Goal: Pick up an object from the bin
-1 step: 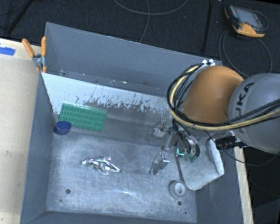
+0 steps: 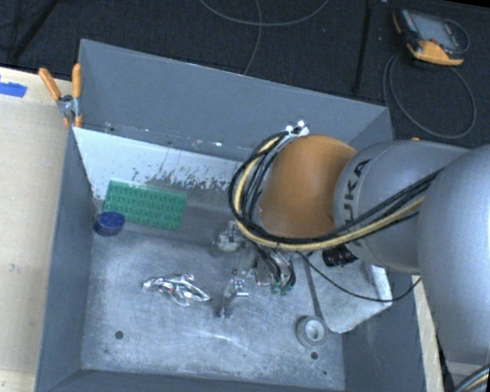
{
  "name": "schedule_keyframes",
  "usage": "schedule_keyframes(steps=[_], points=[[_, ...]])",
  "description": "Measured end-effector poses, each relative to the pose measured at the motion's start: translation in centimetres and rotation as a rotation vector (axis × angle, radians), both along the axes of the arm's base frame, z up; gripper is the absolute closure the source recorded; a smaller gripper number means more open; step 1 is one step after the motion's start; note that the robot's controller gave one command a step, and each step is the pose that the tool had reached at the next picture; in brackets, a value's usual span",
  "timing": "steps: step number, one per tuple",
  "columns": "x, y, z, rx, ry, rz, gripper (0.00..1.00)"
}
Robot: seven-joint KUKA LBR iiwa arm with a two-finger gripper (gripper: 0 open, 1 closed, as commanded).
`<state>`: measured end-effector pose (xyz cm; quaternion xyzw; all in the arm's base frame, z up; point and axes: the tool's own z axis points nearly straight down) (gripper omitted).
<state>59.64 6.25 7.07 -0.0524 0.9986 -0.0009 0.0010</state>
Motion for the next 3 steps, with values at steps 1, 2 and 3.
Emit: schedule_keyframes(steps=[1, 2, 3], points=[[-2.9, 5.2, 0.2, 0.003, -0.003, 0.173, 0.0], [-3.0, 5.2, 0.3, 0.003, 0.002, 0.171, 1.0], [-2.5, 5.7, 16.7, 0.002, -0.007, 0.423, 1.0]])
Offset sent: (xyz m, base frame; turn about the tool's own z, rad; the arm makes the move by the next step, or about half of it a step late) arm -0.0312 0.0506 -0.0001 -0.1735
